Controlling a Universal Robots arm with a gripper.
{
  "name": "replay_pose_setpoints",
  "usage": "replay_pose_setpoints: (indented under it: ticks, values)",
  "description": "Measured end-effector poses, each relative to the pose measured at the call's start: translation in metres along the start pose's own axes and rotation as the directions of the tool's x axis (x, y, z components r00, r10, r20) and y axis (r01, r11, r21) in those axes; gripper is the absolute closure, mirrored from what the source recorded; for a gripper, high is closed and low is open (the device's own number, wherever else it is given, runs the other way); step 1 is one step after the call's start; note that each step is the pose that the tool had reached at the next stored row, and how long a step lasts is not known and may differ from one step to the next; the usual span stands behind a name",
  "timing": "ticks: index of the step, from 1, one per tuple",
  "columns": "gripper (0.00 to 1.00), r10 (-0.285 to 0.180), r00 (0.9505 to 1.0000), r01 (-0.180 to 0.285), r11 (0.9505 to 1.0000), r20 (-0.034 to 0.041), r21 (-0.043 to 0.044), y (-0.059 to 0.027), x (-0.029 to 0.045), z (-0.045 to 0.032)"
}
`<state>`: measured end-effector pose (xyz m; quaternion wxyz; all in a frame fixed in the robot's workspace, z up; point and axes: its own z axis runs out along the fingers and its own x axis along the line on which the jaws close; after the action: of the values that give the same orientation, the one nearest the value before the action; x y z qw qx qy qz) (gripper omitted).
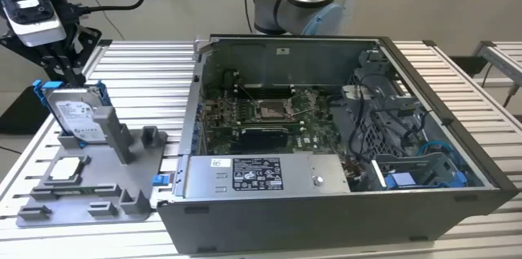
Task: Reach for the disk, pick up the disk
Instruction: 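Reach for the disk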
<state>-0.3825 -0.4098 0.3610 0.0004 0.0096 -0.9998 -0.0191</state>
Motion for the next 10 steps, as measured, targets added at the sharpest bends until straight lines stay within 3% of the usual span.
replay_pose_setpoints:
  ticks: [6, 10]
  values:
    - [1.0, 0.0, 1.0, 0.0, 1.0, 0.0, 0.0, 0.0008, 0.0002, 0.0]
    - [1.0, 0.0, 1.0, 0.0, 1.0, -0.0001, 0.0001, 0.0078, 0.0029, 0.0005]
